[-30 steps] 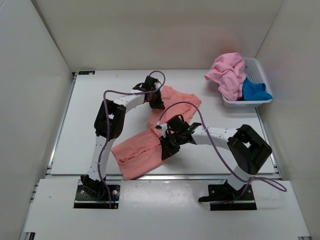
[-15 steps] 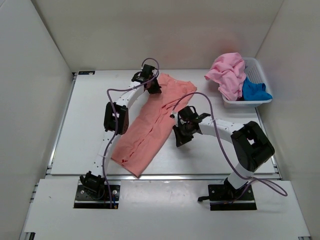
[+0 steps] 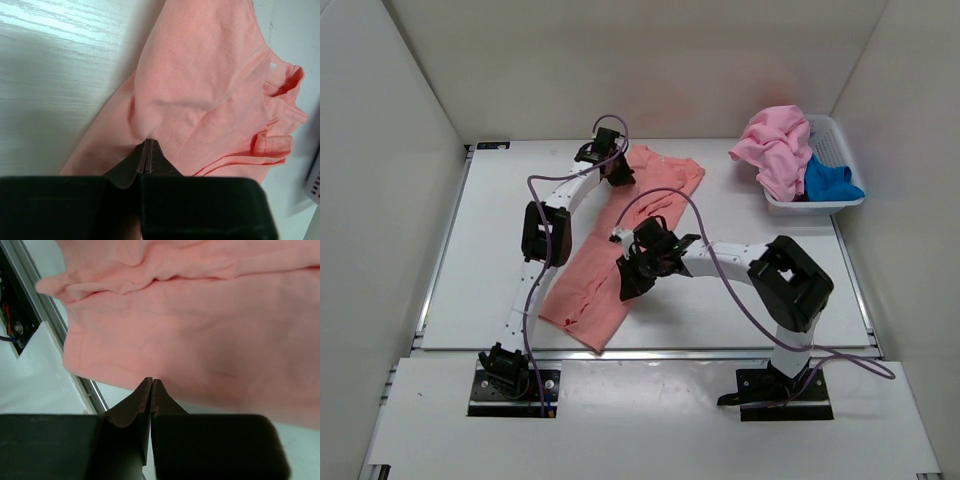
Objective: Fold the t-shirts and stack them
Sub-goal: Rotate the tshirt 90 degrees
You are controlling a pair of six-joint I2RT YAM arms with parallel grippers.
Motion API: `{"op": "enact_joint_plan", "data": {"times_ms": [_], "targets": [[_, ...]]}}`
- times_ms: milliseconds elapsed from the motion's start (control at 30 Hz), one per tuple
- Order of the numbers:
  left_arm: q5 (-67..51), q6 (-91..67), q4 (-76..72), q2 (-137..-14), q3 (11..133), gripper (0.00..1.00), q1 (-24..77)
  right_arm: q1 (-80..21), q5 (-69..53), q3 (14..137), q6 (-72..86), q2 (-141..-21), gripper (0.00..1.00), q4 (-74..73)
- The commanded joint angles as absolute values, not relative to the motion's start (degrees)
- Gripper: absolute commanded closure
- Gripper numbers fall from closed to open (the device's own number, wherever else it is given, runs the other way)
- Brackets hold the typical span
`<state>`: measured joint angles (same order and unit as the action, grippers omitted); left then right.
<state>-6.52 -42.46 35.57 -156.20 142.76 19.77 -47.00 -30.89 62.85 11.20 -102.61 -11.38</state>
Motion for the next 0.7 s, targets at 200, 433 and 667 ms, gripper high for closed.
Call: {"op": "enact_joint_plan", "data": {"times_ms": [200, 433, 667], "targets": [[-5.7, -40.9, 38.6, -154.2, 142.2, 0.99, 18.2, -51.3, -28.6, 65.9, 13.2, -110.8, 1.0, -14.0], [-6.5, -40.0, 38.9, -152.8, 141.3, 0.97, 16.7, -42.6, -22.2, 60.5, 4.9, -110.1, 1.0, -29.4], [-7.4, -40.5, 38.2, -150.6, 140.8, 0.96, 15.9, -34.6, -25.2, 56.4, -8.0, -104.6, 1.0, -35.8]]}}
